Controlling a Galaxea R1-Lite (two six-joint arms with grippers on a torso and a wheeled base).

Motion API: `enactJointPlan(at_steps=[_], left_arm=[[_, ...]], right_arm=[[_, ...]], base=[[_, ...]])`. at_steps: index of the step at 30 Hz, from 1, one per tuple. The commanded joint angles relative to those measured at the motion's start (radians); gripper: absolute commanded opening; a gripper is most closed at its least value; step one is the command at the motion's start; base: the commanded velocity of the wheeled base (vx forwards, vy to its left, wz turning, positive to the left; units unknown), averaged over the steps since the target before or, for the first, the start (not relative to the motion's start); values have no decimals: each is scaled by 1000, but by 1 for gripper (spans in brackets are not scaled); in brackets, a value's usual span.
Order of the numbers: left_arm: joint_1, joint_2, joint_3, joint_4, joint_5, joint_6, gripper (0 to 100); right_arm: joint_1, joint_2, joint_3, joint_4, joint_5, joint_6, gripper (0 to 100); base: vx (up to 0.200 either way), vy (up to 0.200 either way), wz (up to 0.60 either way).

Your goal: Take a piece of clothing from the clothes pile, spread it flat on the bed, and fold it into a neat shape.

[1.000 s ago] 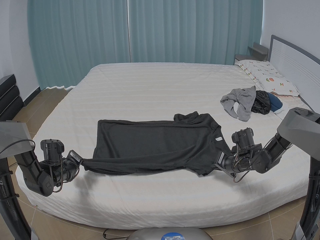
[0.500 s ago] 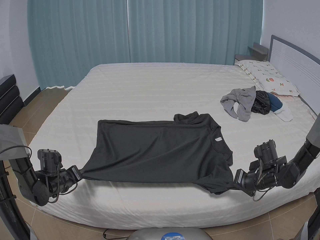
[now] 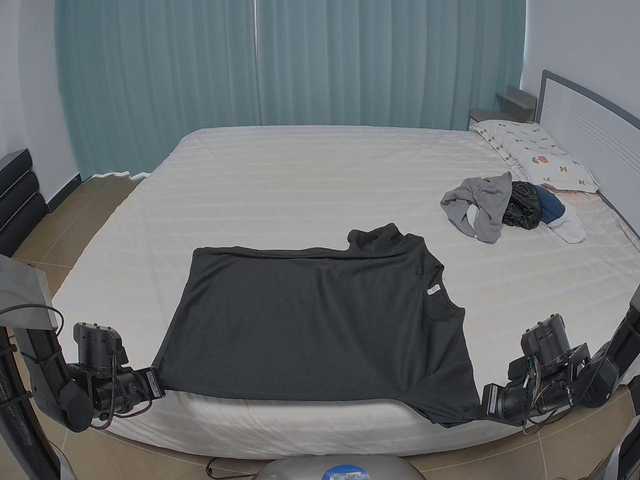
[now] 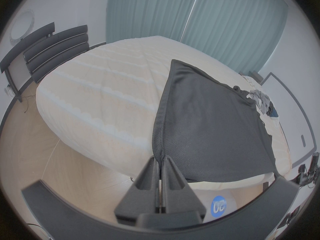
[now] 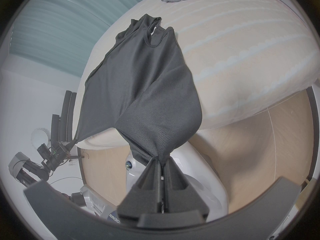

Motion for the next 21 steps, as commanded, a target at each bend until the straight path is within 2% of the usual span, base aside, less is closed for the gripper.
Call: enactJointPlan(at_steps=[1,6,15,16,21], left_arm=[[-8,9,25,18,0,30,0],[-14,9,25,75,0,56,0],[-30,43,25,74,0,53,0],[-30,43,25,74,0,53,100],[-48,56,21,68,-1,45,100]], right_arm=[[16,7,32,3,1,-21,0],[44,51,58,-1,1,-44,0],[47,94,44,-13,1,-49,0],[47,94,44,-13,1,-49,100],[24,85,4,-16,1,-40,100]], base=[[0,0,0],[0,0,0],[0,0,0],[0,0,0],[0,0,0]])
